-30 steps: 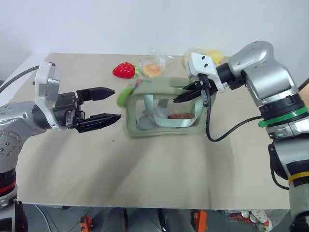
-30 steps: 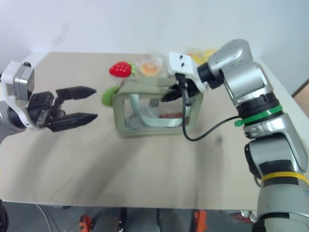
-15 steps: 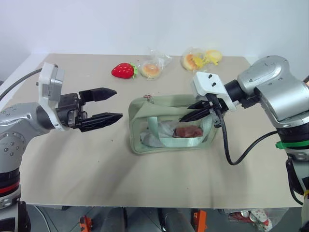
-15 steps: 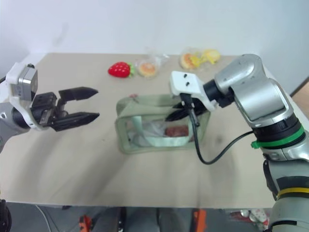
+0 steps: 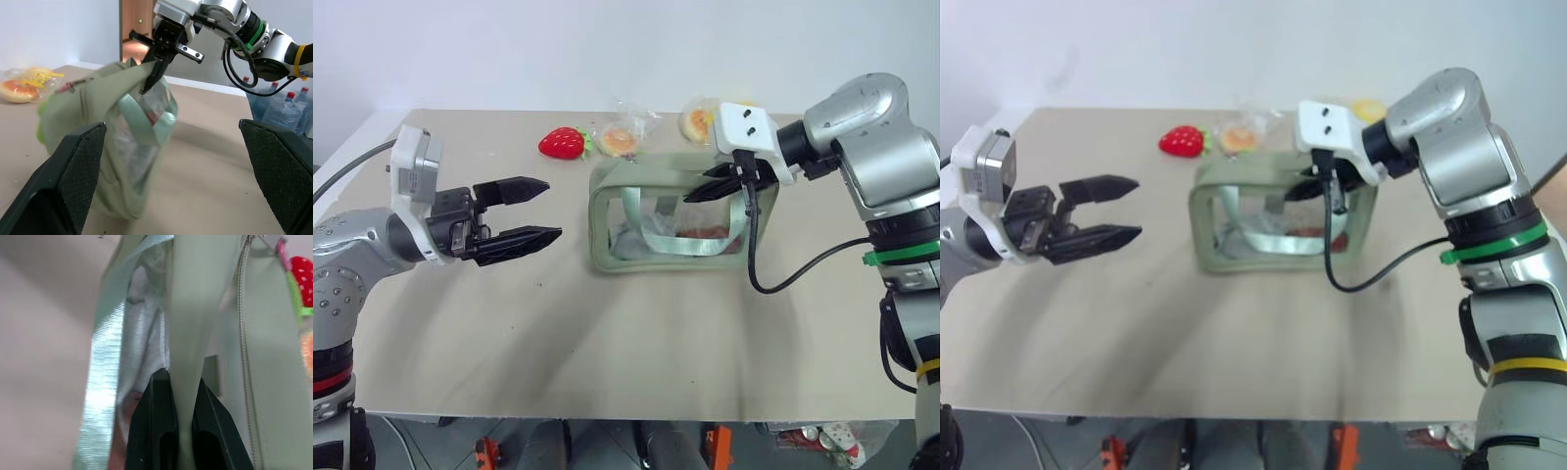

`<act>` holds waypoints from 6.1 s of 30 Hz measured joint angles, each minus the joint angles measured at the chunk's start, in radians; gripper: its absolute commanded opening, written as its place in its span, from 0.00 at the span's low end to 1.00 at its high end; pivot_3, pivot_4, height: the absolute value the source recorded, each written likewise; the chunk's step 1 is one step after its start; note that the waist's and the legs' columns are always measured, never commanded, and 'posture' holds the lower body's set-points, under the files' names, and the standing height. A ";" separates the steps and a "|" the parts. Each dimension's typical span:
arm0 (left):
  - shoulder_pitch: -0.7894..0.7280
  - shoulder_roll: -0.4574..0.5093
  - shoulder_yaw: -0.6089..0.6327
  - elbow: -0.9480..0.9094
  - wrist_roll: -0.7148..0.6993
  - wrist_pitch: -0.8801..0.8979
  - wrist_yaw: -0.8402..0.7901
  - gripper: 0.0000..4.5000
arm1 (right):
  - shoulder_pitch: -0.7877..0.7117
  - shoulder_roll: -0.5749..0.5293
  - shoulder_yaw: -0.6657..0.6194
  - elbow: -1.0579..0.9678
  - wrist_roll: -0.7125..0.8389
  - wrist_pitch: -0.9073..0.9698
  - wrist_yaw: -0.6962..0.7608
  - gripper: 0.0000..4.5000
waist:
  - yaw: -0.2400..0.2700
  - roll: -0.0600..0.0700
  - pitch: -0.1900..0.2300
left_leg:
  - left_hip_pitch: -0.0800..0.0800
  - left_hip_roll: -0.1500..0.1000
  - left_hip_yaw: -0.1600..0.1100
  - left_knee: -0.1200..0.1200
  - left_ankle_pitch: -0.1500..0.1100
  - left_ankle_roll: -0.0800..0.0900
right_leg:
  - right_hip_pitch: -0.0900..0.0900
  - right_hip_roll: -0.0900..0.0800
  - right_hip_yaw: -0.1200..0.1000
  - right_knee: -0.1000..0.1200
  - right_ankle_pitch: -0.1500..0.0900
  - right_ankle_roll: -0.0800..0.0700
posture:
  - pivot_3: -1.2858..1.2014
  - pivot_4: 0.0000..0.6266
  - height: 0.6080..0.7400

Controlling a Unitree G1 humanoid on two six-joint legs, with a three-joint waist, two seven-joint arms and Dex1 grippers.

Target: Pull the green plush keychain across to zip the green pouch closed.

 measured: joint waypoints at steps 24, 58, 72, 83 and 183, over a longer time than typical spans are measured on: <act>0.000 0.000 0.000 -0.016 -0.032 0.004 0.027 1.00 | 0.126 0.068 -0.050 -0.183 0.106 0.179 0.007 0.78 | -0.010 0.000 0.000 | 0.003 0.006 0.000 0.000 0.000 0.000 | 0.001 0.006 0.000 0.003 0.001 -0.003 | 0.52 0.24 1.00; 0.126 0.005 -0.011 0.061 0.111 -0.044 -0.013 1.00 | 0.497 -0.230 -0.378 -0.050 0.364 0.114 -0.073 1.00 | -0.025 -0.001 0.001 | 0.006 0.005 0.002 0.001 0.000 0.000 | 0.002 0.006 0.003 0.003 -0.001 -0.006 | 0.52 0.24 1.00; 0.104 -0.047 -0.012 0.081 0.098 -0.037 0.044 1.00 | 0.505 -0.143 -0.376 0.049 0.318 0.103 -0.141 0.11 | -0.024 -0.001 0.001 | 0.006 0.005 0.003 0.000 0.000 0.000 | 0.002 0.006 0.004 0.003 0.000 -0.003 | 0.52 0.24 1.00; -0.130 -0.135 -0.127 0.493 0.383 -0.157 0.193 1.00 | 0.512 -0.143 -0.377 0.014 0.321 0.125 -0.122 0.02 | -0.026 -0.001 0.001 | 0.007 0.004 0.002 0.000 0.001 0.001 | 0.003 0.006 0.005 0.003 0.003 -0.001 | 0.52 0.24 1.00; -0.429 -0.279 -0.354 0.527 0.636 -0.710 -0.235 0.51 | 0.561 -0.091 -0.402 -0.056 0.335 0.136 -0.172 0.00 | -0.030 -0.002 0.002 | 0.006 0.003 0.001 0.000 0.001 0.001 | 0.004 0.006 0.006 0.003 0.003 0.002 | 0.52 0.24 1.00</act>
